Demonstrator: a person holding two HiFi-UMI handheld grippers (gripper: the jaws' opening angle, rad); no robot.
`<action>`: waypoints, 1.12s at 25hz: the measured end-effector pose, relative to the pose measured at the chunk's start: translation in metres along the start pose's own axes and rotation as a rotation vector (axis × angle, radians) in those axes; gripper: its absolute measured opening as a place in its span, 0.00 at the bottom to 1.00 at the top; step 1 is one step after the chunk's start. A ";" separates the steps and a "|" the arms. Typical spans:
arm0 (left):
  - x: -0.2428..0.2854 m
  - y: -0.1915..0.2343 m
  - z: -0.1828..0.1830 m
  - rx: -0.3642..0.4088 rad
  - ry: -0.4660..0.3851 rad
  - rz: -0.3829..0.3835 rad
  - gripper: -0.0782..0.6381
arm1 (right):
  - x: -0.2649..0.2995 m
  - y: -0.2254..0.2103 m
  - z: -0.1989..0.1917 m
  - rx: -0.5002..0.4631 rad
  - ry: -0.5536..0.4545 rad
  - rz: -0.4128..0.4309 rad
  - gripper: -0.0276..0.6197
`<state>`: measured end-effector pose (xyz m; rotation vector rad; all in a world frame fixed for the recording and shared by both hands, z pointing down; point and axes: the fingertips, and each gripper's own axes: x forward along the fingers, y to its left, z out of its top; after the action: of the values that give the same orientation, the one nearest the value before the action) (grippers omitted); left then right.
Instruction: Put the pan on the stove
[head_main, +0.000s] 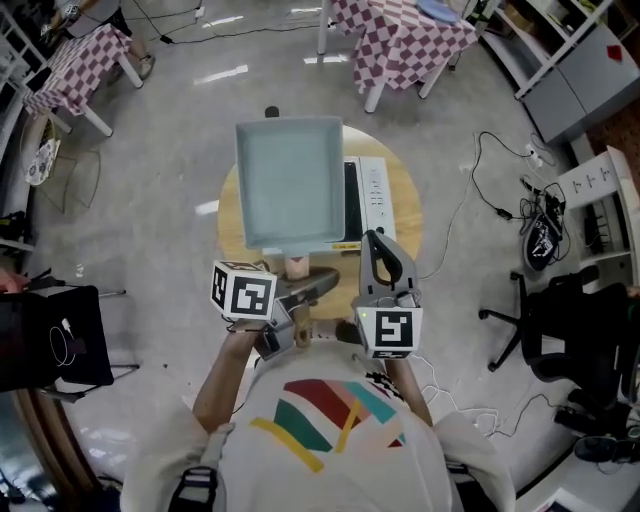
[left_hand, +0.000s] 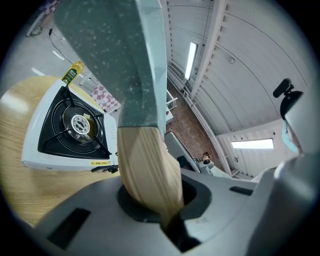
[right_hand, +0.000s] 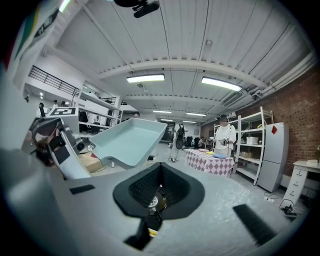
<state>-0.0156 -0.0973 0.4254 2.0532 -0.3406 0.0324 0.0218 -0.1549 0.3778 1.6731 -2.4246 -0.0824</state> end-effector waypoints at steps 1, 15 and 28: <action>0.001 -0.001 0.000 0.000 -0.002 0.001 0.12 | 0.002 0.000 0.001 -0.001 -0.002 0.009 0.04; 0.019 0.003 0.012 0.025 -0.021 0.045 0.12 | 0.012 -0.016 0.000 -0.005 -0.005 0.068 0.04; 0.027 0.008 0.021 0.039 -0.012 0.042 0.12 | 0.020 -0.047 -0.010 0.016 -0.006 -0.015 0.04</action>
<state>0.0056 -0.1254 0.4268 2.0858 -0.3933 0.0526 0.0603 -0.1898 0.3827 1.7001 -2.4237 -0.0708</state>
